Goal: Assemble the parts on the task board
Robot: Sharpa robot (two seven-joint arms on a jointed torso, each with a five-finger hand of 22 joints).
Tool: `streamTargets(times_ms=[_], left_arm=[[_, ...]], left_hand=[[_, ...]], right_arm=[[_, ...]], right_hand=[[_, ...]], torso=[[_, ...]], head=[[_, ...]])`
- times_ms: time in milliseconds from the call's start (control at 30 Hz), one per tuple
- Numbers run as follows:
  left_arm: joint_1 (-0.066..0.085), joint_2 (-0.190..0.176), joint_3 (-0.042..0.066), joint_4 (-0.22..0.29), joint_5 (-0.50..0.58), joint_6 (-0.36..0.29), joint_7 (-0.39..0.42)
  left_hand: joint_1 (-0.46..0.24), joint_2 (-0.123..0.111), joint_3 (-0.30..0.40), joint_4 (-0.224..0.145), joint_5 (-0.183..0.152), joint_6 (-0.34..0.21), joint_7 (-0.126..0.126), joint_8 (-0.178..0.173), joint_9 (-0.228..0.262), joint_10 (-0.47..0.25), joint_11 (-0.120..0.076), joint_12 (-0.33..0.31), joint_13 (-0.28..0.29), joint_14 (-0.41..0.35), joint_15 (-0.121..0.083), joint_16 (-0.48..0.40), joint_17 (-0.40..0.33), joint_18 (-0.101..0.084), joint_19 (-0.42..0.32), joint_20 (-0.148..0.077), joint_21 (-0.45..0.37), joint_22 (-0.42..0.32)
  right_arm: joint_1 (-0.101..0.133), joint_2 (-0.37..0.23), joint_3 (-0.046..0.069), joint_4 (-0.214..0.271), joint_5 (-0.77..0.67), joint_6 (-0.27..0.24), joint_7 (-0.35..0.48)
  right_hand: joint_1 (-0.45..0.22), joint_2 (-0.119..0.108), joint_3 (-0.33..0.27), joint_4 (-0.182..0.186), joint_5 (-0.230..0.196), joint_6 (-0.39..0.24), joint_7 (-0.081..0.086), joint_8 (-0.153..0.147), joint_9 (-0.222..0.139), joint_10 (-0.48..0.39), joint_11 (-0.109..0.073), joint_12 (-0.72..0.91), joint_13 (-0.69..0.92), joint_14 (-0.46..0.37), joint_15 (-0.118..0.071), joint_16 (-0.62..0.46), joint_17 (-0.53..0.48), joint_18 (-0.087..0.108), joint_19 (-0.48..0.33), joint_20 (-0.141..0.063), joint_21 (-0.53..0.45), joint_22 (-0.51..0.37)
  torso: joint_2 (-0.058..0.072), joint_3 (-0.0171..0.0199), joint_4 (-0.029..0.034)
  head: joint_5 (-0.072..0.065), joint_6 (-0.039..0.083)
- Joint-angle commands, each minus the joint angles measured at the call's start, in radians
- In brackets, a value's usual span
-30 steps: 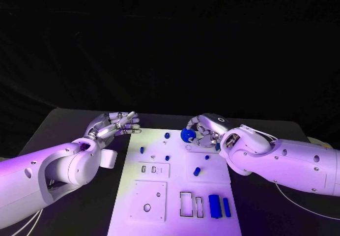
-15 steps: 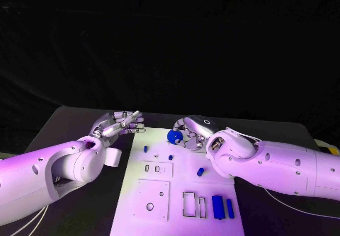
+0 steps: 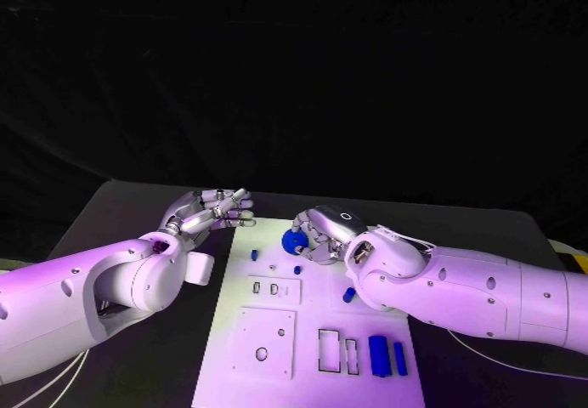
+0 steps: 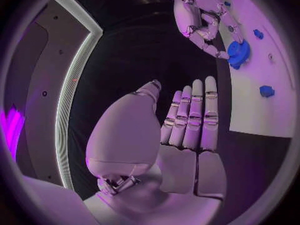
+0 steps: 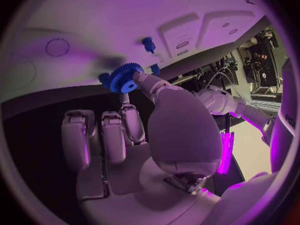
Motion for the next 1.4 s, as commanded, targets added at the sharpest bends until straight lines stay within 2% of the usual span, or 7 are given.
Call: streamTargets(times_ms=[33,667,733,767,867,1133,1400], left_arm=[[0.001,0.002,0.001,0.004,0.005,0.018,0.011],[0.001,0.0,0.001,0.005,0.005,0.019,0.009],[0.001,0.0,0.001,0.005,0.005,0.018,0.008],[0.001,0.0,0.001,0.005,0.005,0.018,0.008],[0.001,0.0,0.001,0.004,0.005,0.019,0.008],[0.001,0.0,0.001,0.004,0.005,0.018,0.007],[0.001,-0.002,0.001,0.003,0.005,0.017,0.007]], left_hand=[[0.01,0.002,0.003,0.0,-0.001,-0.003,-0.005,-0.002,0.0,-0.003,-0.002,-0.005,-0.001,-0.007,-0.002,-0.006,0.002,0.012,0.001,0.004,-0.002,-0.001],[0.012,0.001,0.004,-0.001,-0.002,-0.002,-0.006,-0.002,0.0,-0.003,-0.002,-0.004,0.0,-0.007,-0.002,-0.007,0.003,0.013,0.001,0.003,-0.001,-0.001],[0.012,0.001,0.004,-0.001,-0.002,-0.002,-0.006,-0.002,0.0,-0.003,-0.002,-0.004,0.0,-0.007,-0.002,-0.007,0.003,0.013,0.001,0.003,-0.001,-0.001],[0.012,0.001,0.004,-0.001,-0.002,-0.002,-0.006,-0.002,0.0,-0.003,-0.002,-0.004,0.0,-0.007,-0.002,-0.007,0.003,0.013,0.001,0.003,-0.001,-0.001],[0.012,0.001,0.004,-0.001,-0.002,-0.002,-0.006,-0.002,0.0,-0.003,-0.002,-0.004,0.0,-0.007,-0.002,-0.007,0.003,0.013,0.001,0.003,-0.001,-0.001],[0.012,0.001,0.004,-0.001,-0.002,-0.002,-0.006,-0.002,0.0,-0.003,-0.002,-0.004,0.0,-0.007,-0.002,-0.007,0.003,0.013,0.001,0.003,-0.001,-0.001],[0.012,0.001,0.004,-0.001,-0.002,-0.002,-0.006,-0.002,0.0,-0.003,-0.002,-0.004,0.0,-0.007,-0.002,-0.007,0.003,0.013,0.001,0.003,-0.001,-0.001]], right_arm=[[-0.004,0.009,-0.001,-0.012,-0.015,0.026,-0.006],[-0.023,0.054,-0.001,-0.071,-0.016,0.04,-0.003],[-0.023,0.056,-0.001,-0.075,-0.015,0.041,-0.001],[-0.023,0.057,-0.001,-0.076,-0.014,0.043,0.0],[-0.024,0.058,-0.001,-0.079,-0.011,0.046,0.003],[-0.024,0.044,-0.001,-0.073,0.011,0.062,0.01],[-0.024,0.03,-0.001,-0.063,0.048,0.082,0.024]], right_hand=[[-0.008,0.006,0.006,0.001,-0.003,0.014,-0.005,0.001,0.003,0.005,0.002,0.004,0.026,0.091,-0.005,0.002,0.208,-0.011,0.034,-0.009,0.0,0.172],[-0.02,-0.001,0.011,0.002,-0.008,0.007,-0.002,-0.005,0.001,-0.001,0.005,-0.001,0.021,0.09,-0.003,0.001,0.203,-0.009,0.028,-0.008,-0.006,0.165],[-0.029,-0.004,0.013,0.004,-0.024,0.001,0.001,-0.01,-0.001,-0.004,0.007,-0.004,0.017,0.09,-0.001,0.001,0.203,-0.009,0.028,-0.007,-0.006,0.165],[-0.043,-0.008,0.012,0.008,-0.076,-0.013,0.005,-0.02,-0.005,-0.006,0.011,-0.006,0.016,0.09,0.003,0.001,0.202,-0.009,0.027,-0.003,-0.007,0.165],[-0.064,-0.018,0.0,0.017,-0.089,-0.024,0.01,-0.03,-0.009,-0.01,0.016,-0.009,0.013,0.089,0.007,0.0,0.201,-0.009,0.026,0.0,-0.009,0.163],[-0.123,-0.025,-0.087,0.074,-0.085,-0.061,0.02,-0.067,-0.018,-0.024,0.028,-0.021,0.001,0.089,0.018,0.0,0.199,-0.008,0.023,0.011,-0.013,0.163],[-0.165,0.007,-0.184,0.166,-0.06,-0.05,0.019,-0.076,-0.013,-0.023,0.027,-0.017,0.006,0.089,0.018,0.001,0.202,-0.008,0.025,0.012,-0.013,0.167]], torso=[[0.0,0.0007,0.0008],[-0.001,0.0001,0.0008],[-0.002,-0.0001,0.0005],[-0.002,-0.0001,0.0005],[-0.002,0.0003,0.0001],[-0.002,0.0001,0.0002],[-0.002,0.001,-0.0005]], head=[[0.001,-0.001],[0.004,-0.005],[0.004,-0.004],[0.004,-0.004],[0.004,-0.003],[0.004,-0.002],[0.005,-0.003]])
